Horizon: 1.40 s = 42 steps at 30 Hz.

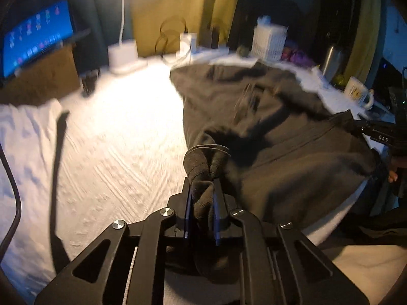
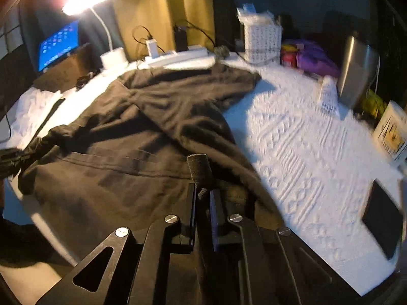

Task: Fold small clothes
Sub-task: 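Lift the shirt hem with both grippers and fold it over the shirt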

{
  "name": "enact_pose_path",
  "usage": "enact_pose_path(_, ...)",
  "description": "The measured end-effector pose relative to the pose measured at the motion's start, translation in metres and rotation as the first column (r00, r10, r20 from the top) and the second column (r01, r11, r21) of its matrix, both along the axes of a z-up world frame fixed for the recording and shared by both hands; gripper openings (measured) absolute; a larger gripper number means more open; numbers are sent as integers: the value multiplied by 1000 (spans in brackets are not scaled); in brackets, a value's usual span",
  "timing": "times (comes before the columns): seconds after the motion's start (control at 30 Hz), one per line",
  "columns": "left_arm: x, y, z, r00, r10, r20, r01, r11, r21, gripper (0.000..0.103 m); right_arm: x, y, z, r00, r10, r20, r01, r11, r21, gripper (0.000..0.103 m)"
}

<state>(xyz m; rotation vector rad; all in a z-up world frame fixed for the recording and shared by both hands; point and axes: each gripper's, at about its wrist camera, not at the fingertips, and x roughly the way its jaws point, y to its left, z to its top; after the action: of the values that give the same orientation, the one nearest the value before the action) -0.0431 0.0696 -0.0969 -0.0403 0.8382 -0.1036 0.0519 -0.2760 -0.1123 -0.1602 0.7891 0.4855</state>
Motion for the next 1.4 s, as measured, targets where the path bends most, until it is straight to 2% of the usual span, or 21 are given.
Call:
enact_pose_path(0.37, -34, -5, 70, 981, -21, 193, 24, 1000, -17, 9, -46, -21, 81, 982, 16, 187, -35, 994, 101, 8)
enact_pose_path(0.63, -56, -7, 107, 954, -44, 297, 51, 999, -16, 9, -74, -45, 118, 955, -30, 295, -29, 980, 196, 8)
enact_pose_path(0.77, -64, -10, 121, 943, -63, 327, 65, 998, 4, 9, -89, -56, 133, 938, -57, 343, -20, 976, 217, 8)
enact_pose_path(1.0, -79, -12, 148, 908, -68, 413, 71, 997, 8, 9, -112, -75, 164, 899, -87, 430, -18, 972, 233, 8)
enact_pose_path(1.17, -55, -9, 139, 913, -52, 404, 47, 999, 23, 9, -97, -79, 168, 891, -103, 443, 3, 976, 220, 8)
enact_pose_path(1.4, -4, -4, 127, 922, -34, 386, 19, 999, 44, 9, -32, -74, 154, 914, -117, 390, 33, 976, 215, 8)
